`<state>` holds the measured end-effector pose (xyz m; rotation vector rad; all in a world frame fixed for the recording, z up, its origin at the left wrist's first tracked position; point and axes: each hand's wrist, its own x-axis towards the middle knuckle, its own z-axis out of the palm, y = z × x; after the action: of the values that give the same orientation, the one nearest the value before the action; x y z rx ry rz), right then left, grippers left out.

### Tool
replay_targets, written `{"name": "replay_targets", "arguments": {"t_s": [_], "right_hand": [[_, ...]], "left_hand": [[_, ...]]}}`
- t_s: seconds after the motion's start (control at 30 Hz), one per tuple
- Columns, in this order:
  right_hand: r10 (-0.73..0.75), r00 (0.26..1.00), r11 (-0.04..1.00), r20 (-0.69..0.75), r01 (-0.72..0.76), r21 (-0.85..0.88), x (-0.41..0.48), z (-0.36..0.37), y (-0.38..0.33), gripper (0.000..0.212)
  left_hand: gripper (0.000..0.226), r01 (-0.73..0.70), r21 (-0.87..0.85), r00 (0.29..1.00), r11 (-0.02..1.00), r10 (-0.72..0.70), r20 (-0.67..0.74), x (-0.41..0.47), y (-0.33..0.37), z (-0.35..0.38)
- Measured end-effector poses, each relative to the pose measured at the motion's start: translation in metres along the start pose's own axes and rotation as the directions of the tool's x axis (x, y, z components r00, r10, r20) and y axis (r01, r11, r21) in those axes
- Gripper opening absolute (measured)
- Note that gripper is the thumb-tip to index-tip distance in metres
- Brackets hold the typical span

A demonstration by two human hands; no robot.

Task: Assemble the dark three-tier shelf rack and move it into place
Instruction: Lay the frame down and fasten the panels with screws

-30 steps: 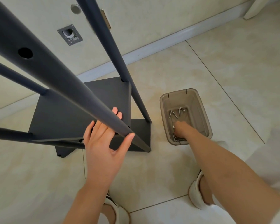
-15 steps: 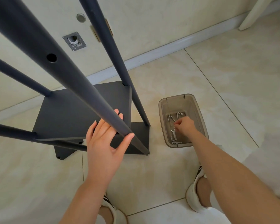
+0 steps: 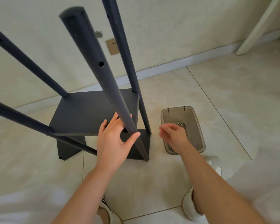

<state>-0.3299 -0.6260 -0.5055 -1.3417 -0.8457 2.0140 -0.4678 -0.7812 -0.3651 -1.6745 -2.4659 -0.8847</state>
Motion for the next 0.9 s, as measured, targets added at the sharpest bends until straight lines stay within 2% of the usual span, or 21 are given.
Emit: {"name": "replay_targets", "arguments": {"t_s": [0.2,0.37,0.47,0.6,0.77,0.9], "right_hand": [[-0.089,0.993,0.992,0.082,0.096,-0.076,-0.043,0.061,-0.006,0.021],[-0.243,0.960,0.894,0.142,0.278,-0.352,-0.066,0.093,-0.002,0.026],[-0.297,0.937,0.868,0.185,0.346,-0.356,-0.069,0.096,-0.002,0.030],[-0.344,0.911,0.809,0.229,0.411,-0.420,-0.067,0.103,-0.012,0.026],[-0.407,0.858,0.759,0.312,0.508,-0.407,-0.077,0.133,-0.037,0.019],[-0.373,0.839,0.697,0.396,0.535,-0.477,-0.081,0.169,-0.059,0.015]], "left_hand": [[0.039,0.168,-0.076,0.985,0.983,-0.164,0.057,0.010,0.008,-0.009],[0.039,0.227,-0.081,0.969,0.971,-0.217,0.114,0.015,0.009,-0.013],[0.039,0.233,-0.077,0.968,0.969,-0.224,0.117,0.017,0.008,-0.014],[0.035,0.246,-0.115,0.966,0.962,-0.234,0.109,0.024,0.004,-0.021],[0.040,0.291,-0.155,0.954,0.944,-0.275,0.118,0.044,-0.013,-0.052],[0.036,0.364,-0.245,0.931,0.899,-0.358,0.071,0.058,-0.035,-0.083]]}}
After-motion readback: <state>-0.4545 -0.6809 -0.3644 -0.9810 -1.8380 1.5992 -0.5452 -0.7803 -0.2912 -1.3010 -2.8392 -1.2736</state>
